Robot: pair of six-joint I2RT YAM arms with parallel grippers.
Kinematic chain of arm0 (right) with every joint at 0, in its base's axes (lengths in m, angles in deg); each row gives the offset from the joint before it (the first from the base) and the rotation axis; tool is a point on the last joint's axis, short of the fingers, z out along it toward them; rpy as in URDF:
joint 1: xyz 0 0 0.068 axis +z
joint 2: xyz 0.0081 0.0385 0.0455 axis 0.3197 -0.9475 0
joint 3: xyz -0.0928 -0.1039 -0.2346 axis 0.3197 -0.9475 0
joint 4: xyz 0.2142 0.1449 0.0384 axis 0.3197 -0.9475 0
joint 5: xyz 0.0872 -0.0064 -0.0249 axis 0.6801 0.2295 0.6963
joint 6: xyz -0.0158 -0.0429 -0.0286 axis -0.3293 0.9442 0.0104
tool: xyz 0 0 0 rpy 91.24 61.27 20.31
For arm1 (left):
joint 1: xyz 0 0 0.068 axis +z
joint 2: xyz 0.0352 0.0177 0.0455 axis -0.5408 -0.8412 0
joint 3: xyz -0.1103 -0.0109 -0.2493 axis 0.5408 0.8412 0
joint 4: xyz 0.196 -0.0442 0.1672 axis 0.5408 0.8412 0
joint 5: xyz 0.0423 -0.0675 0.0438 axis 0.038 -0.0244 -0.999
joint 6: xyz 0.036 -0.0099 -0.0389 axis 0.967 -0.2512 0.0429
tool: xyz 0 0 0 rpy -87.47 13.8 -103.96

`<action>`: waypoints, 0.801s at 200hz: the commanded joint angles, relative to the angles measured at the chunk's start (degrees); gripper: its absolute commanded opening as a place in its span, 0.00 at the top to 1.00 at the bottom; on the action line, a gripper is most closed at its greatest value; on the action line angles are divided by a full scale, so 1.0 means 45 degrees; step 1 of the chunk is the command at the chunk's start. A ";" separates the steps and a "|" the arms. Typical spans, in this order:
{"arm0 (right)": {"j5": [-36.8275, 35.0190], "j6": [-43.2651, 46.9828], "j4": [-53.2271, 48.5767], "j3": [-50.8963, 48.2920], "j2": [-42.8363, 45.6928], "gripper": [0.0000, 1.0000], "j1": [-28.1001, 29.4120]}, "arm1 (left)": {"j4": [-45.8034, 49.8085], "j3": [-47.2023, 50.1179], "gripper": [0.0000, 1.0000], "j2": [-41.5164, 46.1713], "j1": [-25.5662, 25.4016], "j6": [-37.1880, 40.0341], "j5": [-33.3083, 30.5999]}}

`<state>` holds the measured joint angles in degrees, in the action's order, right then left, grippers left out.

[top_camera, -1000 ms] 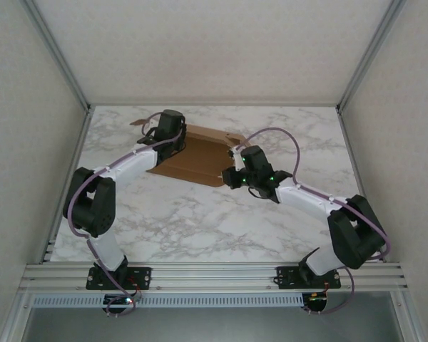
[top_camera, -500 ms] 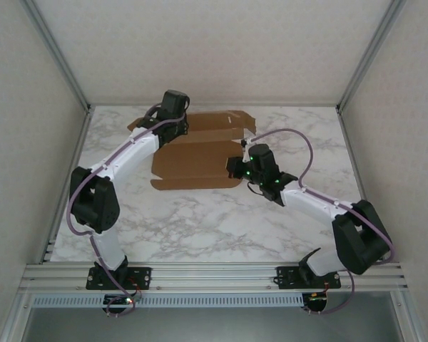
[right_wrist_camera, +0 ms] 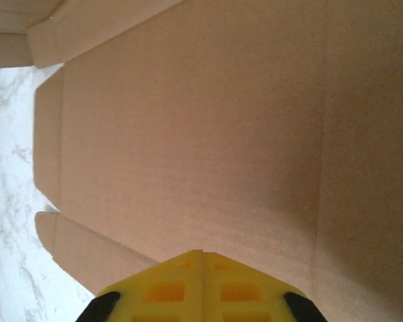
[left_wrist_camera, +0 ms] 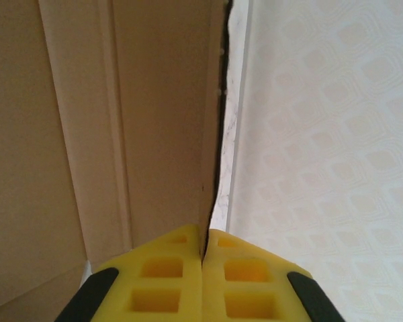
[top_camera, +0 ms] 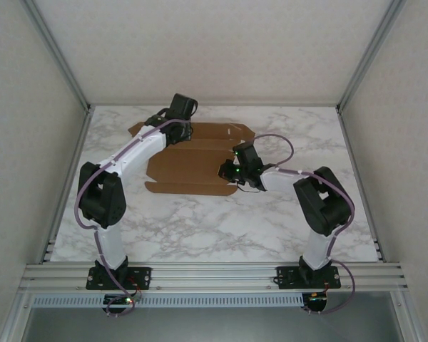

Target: Fold the paper box

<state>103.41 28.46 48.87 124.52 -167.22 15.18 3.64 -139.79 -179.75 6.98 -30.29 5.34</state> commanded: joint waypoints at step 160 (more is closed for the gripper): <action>-0.0649 0.0351 -0.3317 -0.2525 0.1588 1.00 0.0428 | -0.0584 0.0839 1.00 0.0179 -0.0255 0.3106 -0.2125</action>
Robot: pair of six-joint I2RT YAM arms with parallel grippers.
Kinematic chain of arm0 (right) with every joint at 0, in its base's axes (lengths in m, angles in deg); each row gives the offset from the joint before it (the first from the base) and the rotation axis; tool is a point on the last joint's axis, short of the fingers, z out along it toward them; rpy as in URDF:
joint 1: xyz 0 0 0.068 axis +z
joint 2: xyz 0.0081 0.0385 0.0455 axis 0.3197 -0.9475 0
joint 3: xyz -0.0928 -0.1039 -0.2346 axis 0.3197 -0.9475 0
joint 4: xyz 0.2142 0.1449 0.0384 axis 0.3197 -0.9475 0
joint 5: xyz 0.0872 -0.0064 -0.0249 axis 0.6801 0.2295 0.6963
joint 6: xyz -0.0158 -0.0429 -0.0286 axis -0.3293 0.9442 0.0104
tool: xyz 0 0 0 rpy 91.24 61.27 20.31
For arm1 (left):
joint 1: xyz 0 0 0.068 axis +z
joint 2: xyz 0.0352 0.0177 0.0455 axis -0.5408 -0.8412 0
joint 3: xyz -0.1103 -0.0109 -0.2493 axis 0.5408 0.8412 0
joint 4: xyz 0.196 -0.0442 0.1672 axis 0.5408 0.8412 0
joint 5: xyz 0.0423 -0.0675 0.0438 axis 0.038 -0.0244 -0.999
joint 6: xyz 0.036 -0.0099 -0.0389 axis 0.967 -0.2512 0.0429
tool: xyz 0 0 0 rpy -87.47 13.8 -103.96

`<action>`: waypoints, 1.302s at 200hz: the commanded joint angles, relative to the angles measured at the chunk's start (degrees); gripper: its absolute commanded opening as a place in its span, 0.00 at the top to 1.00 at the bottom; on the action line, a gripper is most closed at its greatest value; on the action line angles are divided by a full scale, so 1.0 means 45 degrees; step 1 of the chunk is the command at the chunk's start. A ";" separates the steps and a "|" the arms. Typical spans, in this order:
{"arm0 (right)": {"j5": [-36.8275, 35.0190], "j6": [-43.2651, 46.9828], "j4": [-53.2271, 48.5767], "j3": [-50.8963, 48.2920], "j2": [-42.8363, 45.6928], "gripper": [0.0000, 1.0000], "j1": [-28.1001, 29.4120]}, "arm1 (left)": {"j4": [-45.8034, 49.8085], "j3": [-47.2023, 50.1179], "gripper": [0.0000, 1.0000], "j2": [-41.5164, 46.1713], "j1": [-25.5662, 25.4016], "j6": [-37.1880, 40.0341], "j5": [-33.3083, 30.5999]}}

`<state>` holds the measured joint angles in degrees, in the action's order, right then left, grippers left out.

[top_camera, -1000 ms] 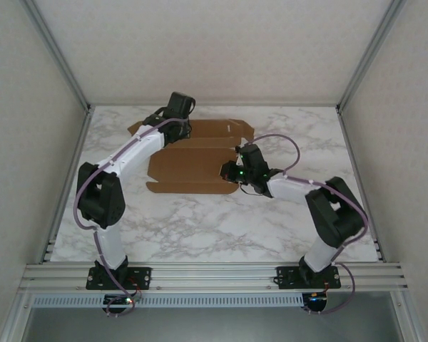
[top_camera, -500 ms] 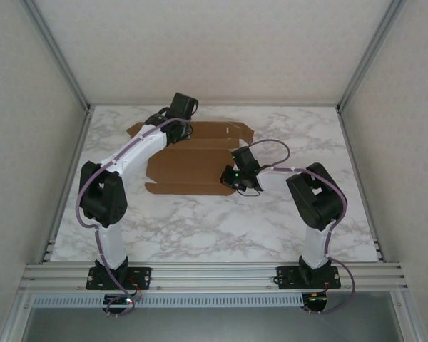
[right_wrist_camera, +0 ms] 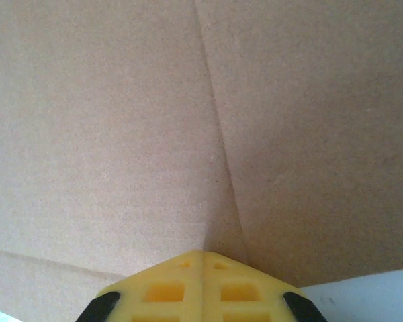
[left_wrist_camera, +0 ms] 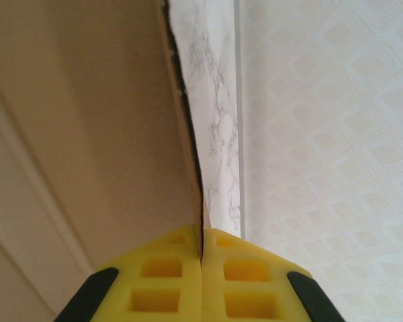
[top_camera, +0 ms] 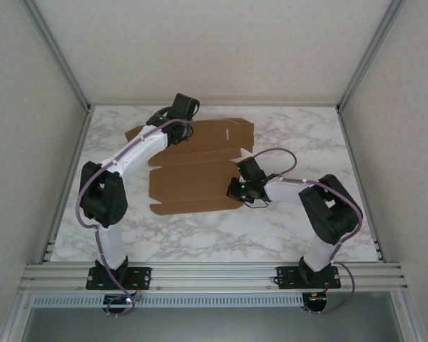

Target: Fold the paper box

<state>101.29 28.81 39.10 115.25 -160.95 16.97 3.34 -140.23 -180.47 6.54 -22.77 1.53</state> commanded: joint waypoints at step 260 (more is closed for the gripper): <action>-0.0673 0.2346 -0.7855 0.9718 0.0053 0.48 -0.1616 | -0.5698 0.7227 1.00 0.3039 -0.0819 0.2348 -0.2307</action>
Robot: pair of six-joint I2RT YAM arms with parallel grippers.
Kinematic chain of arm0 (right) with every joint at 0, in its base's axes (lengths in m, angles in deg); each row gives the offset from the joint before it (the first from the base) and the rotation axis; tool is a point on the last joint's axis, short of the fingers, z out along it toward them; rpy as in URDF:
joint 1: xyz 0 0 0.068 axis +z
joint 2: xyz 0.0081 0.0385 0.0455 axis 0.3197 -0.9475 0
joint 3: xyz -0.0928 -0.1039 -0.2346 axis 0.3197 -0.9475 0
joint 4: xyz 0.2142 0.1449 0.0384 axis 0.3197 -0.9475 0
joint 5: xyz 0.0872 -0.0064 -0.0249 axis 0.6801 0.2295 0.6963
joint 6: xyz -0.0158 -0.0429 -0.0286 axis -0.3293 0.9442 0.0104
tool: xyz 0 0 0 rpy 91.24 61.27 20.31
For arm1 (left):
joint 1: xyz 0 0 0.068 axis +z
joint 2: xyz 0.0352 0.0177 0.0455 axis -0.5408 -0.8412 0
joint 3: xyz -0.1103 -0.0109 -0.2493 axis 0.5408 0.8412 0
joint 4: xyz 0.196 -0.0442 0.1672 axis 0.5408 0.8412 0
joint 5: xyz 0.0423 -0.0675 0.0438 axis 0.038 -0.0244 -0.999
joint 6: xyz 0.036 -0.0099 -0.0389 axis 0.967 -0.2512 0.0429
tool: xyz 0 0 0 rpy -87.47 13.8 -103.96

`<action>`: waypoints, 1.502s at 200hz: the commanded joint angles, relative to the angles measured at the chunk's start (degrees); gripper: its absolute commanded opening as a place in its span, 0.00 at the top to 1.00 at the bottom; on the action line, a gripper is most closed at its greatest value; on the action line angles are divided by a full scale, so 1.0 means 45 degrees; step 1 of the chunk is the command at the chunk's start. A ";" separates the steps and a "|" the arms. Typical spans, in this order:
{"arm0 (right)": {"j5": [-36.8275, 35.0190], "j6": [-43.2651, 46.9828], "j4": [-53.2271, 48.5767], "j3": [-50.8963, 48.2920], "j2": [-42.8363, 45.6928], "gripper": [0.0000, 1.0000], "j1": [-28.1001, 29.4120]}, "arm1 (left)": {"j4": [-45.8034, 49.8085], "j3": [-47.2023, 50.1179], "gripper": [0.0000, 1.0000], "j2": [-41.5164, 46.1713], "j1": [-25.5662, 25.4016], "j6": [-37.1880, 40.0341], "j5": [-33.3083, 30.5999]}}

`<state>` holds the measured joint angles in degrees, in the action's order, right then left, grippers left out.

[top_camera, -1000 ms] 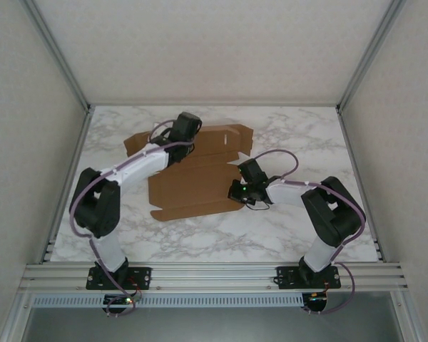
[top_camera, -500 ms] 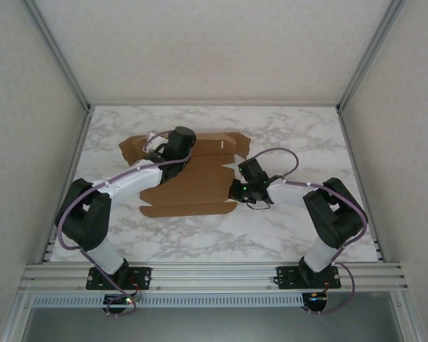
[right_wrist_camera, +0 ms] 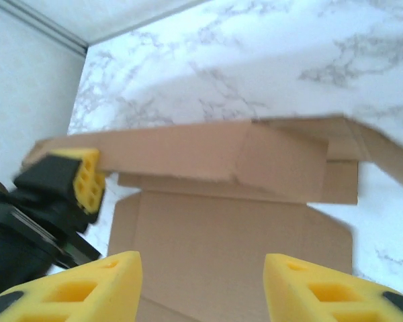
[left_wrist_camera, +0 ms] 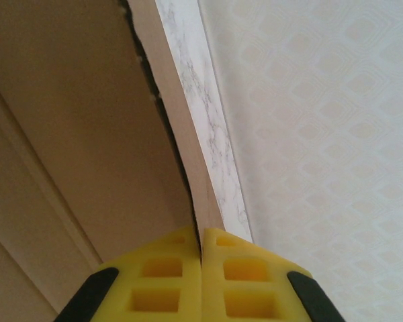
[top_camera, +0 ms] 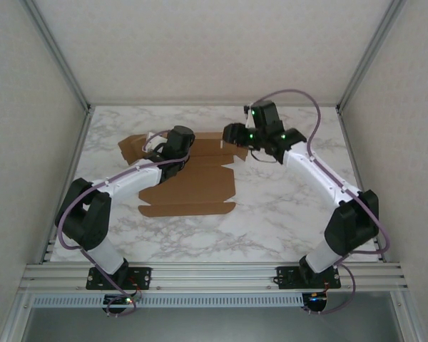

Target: Fold the paper box

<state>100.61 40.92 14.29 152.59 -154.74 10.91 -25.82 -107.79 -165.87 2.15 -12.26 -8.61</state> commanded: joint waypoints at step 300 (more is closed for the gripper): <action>0.0369 -0.0459 -0.3108 0.5214 -0.4497 0.39 -0.0401 | 0.0610 0.0494 1.00 -0.0065 0.0380 -0.0103 0.0596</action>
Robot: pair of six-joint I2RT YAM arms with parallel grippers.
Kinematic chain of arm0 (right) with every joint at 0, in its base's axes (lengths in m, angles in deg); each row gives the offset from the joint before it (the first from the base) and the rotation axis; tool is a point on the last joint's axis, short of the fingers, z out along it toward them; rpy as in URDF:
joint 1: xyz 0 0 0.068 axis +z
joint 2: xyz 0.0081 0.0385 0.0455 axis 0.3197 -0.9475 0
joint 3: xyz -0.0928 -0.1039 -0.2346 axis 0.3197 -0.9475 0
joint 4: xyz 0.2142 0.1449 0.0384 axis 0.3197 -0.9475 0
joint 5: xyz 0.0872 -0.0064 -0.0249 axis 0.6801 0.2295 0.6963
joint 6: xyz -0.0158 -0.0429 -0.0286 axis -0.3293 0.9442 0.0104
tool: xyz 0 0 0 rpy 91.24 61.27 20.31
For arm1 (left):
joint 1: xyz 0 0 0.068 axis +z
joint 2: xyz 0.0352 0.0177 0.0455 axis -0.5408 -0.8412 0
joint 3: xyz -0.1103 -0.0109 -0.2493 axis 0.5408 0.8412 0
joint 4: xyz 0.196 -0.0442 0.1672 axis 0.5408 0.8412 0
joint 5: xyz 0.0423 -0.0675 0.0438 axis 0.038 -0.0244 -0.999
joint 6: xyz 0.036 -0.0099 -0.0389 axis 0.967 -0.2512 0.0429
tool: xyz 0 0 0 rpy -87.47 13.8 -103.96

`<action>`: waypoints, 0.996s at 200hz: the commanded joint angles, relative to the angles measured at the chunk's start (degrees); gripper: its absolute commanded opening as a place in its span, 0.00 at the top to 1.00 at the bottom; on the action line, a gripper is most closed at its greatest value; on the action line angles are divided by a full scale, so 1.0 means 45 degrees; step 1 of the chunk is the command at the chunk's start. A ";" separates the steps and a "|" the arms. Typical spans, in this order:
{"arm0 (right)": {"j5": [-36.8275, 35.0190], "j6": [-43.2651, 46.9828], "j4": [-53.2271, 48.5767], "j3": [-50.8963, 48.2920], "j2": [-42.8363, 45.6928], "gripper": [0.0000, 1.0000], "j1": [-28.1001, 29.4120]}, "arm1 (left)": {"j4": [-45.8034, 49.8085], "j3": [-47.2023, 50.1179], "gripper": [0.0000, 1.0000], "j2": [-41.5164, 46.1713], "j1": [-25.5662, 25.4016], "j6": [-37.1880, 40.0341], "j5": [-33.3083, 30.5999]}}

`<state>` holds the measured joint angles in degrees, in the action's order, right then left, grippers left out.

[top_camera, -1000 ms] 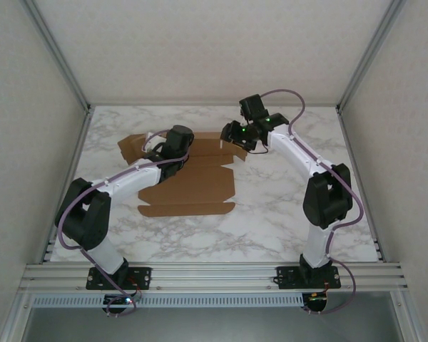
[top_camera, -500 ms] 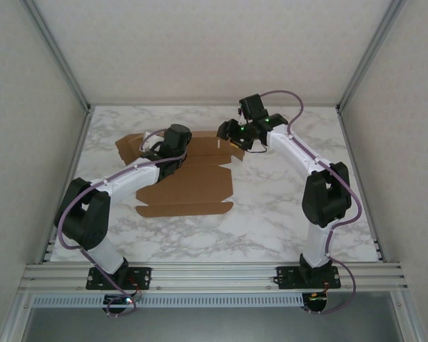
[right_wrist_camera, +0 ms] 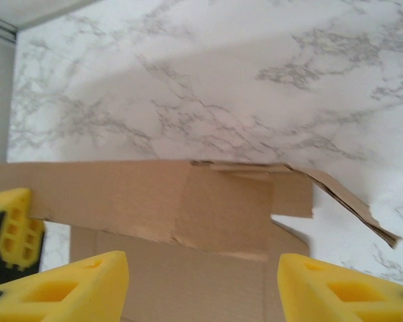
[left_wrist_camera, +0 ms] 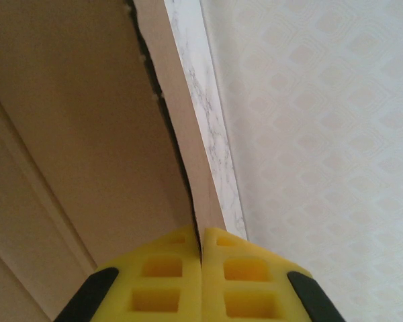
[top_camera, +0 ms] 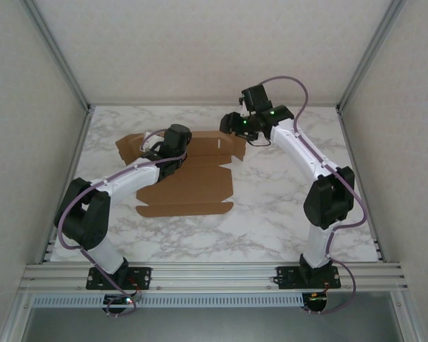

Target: Fold the paper box

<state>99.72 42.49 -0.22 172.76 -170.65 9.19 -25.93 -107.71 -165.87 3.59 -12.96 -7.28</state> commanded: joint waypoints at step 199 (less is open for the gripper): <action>0.4507 -0.8100 1.0015 -0.3563 -0.1787 0.51 -0.0014 | -0.0047 0.1015 1.00 -0.0113 0.0090 -0.0077 0.1001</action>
<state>116.98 13.51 33.92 159.30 -178.43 9.19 -31.57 -104.71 -165.61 4.03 -13.16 -5.83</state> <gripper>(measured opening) 0.540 0.054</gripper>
